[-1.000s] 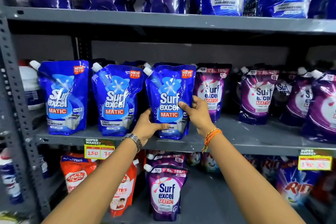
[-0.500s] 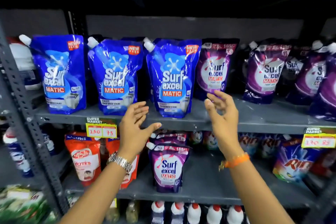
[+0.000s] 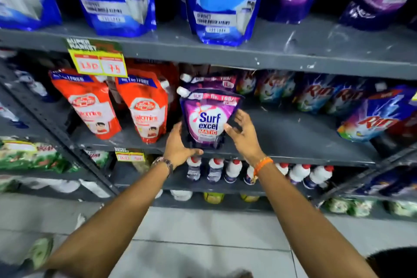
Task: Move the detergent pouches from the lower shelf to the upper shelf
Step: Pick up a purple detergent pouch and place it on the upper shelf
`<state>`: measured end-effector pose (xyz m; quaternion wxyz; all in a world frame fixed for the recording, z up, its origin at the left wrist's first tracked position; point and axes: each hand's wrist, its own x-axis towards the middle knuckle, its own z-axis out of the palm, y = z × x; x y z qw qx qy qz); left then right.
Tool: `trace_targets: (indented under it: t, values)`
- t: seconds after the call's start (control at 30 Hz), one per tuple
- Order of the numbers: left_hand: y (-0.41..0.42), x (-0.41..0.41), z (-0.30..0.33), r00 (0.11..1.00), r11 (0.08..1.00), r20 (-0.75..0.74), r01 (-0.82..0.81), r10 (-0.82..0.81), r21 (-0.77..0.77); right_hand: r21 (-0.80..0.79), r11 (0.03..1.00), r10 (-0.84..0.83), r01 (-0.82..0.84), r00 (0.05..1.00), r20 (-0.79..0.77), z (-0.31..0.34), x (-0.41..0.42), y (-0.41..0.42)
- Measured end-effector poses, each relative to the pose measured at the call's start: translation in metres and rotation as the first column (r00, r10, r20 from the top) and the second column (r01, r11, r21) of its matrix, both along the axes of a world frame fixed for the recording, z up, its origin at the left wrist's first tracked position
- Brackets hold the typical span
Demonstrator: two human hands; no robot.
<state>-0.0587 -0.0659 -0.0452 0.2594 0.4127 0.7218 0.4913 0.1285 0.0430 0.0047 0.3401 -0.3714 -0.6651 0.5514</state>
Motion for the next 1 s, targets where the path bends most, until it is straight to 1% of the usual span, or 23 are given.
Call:
trace_targets:
  t: [0.07, 0.13, 0.17, 0.3, 0.37, 0.47, 0.6, 0.77, 0.83, 0.9, 1.0]
  values:
    - [0.01, 0.001, -0.007, 1.0, 1.0, 0.004, 0.01, -0.01, -0.005, 0.015, 0.999, 0.053, -0.052, 0.998, -0.017, -0.004, -0.007, 0.006]
    - [0.016, 0.002, -0.012, 0.999, 0.999, -0.019, -0.034, 0.034, -0.003, 0.05, 0.998, 0.049, -0.048, 0.999, -0.02, -0.005, -0.011, 0.01]
    - [0.015, 0.003, -0.014, 0.998, 0.998, -0.034, -0.057, 0.056, -0.003, 0.077, 0.997, 0.018, -0.016, 1.0, -0.025, -0.005, -0.012, 0.01]
    - [0.025, 0.005, -0.024, 0.995, 0.996, -0.034, -0.09, 0.089, -0.025, 0.095, 0.989, -0.112, 0.117, 0.992, -0.055, -0.013, -0.011, 0.026]
    - [0.026, 0.009, -0.026, 0.994, 0.994, -0.029, -0.107, 0.105, -0.039, 0.079, 0.995, -0.064, 0.067, 0.997, -0.031, -0.016, -0.012, 0.028]
    - [0.025, 0.015, -0.022, 0.991, 0.992, -0.053, -0.124, 0.124, 0.013, 0.059, 0.998, 0.027, -0.025, 0.999, -0.037, -0.014, -0.019, 0.028]
    - [0.015, 0.029, -0.017, 0.986, 0.988, -0.068, -0.151, 0.152, 0.03, 0.083, 0.996, -0.016, 0.021, 0.998, -0.06, -0.01, -0.016, 0.025]
    - [-0.018, 0.064, -0.006, 0.994, 0.995, 0.036, -0.103, 0.102, 0.02, 0.102, 0.993, -0.049, 0.059, 0.994, -0.103, -0.005, 0.024, 0.001]
    - [-0.033, 0.081, -0.001, 0.997, 0.997, 0.003, -0.079, 0.079, 0.01, 0.118, 0.99, -0.053, 0.071, 0.988, -0.145, 0.003, 0.045, -0.012]
    - [-0.047, 0.097, 0.009, 0.996, 0.998, -0.063, -0.066, 0.066, 0.004, 0.148, 0.986, -0.043, 0.072, 0.981, -0.189, 0.016, 0.069, -0.027]
    - [-0.063, 0.12, 0.032, 0.984, 0.998, -0.175, -0.037, 0.044, 0.041, 0.172, 0.982, -0.039, 0.081, 0.971, -0.236, 0.046, 0.101, -0.046]
